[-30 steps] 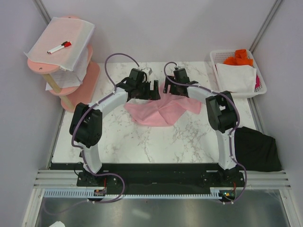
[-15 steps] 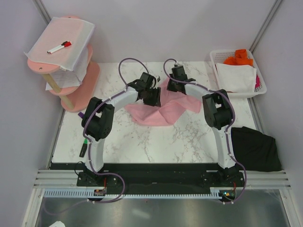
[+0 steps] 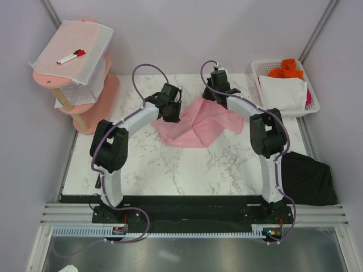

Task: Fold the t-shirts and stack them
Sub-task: Flatten out the tshirt

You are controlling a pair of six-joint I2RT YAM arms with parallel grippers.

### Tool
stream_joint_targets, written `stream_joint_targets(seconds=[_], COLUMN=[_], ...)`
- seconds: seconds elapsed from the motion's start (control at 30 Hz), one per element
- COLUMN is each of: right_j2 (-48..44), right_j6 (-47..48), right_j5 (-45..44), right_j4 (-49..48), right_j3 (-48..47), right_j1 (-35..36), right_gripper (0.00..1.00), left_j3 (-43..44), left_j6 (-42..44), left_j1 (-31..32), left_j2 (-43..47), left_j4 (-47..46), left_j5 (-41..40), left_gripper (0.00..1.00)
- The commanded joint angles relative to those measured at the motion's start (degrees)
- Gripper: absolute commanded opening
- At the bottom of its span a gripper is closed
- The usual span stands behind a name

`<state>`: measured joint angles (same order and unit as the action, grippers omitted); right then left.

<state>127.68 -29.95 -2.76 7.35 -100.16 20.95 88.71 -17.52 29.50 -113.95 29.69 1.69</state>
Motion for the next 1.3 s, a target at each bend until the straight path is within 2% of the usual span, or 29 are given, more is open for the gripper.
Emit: stream_joint_targets(seconds=[0.0,0.17,0.27,0.4,0.43,0.47,0.5,0.53,0.57,0.63,0.77,0.93,1.03,1.13,1.27], right_j2=[-10.59,-17.8,-26.13,-32.49,-32.93,-33.37,-33.28,-33.37,-33.2,-32.76,-31.44,-33.02,-33.46,-33.11,-32.49], right_j6=[1.56,2.09,1.74,1.56,1.74,1.92,2.44,2.45,2.45,2.27,1.65,2.36,2.53,2.45,2.45], right_j5=[-3.3,-4.18,-4.18,-3.74,-3.74,-3.3,-2.17,-1.55,-1.19,1.17,6.88,6.63,6.02,6.02,5.58], right_j4=[-4.45,-6.38,-8.92,-11.49,-10.88,-10.35,-9.65,-9.55,-9.38,-8.85,-8.41,-8.06,-8.06,-7.88,-7.88], right_j3=[-0.48,5.84,11.99,18.5,18.42,18.33,18.16,18.24,18.25,17.98,17.1,17.63,17.72,17.63,17.37], right_j1=[-1.79,-2.84,-2.93,-2.93,-3.02,-2.93,-3.02,-3.02,-3.02,-2.93,-2.67,-0.82,-0.65,-0.65,-0.74], right_gripper=[0.0,0.0,0.0,0.0,0.0,0.0,0.0,0.0,0.0,0.0,0.0,0.0,0.0,0.0,0.0], left_j3=[-1.95,-5.03,-7.05,-8.64,-8.81,-9.25,-9.43,-9.78,-10.3,-9.87,-8.03,-8.73,-7.24,-2.94,6.98], left_j6=[0.47,1.69,2.05,1.09,0.56,0.21,-0.14,-1.02,-1.37,-1.73,-1.9,-3.92,-3.14,-1.56,-0.76], left_j1=[-4.7,-7.69,-7.96,-7.96,-7.96,-7.79,-7.61,-7.35,-6.39,-4.81,-0.85,0.12,3.53,6.88,9.44], left_j2=[10.49,17.53,18.85,17.54,16.84,15.7,14.99,14.38,13.24,12.0,9.89,9.63,8.14,3.24,-4.24], left_j4=[-0.07,-0.34,-0.25,-1.56,-3.05,-4.19,-5.51,-6.83,-10.15,-12.1,-14.39,-19.05,-19.85,-18.11,-13.79], left_j5=[-8.1,-12.76,-13.38,-8.65,-4.55,-1.98,0.91,3.29,7.14,8.93,8.41,13.75,10.9,7.37,5.78], left_gripper=[0.02,0.02,0.02,0.02,0.02,0.07,0.2,0.55,0.65,0.78,0.85,0.87,0.88,0.91,0.91])
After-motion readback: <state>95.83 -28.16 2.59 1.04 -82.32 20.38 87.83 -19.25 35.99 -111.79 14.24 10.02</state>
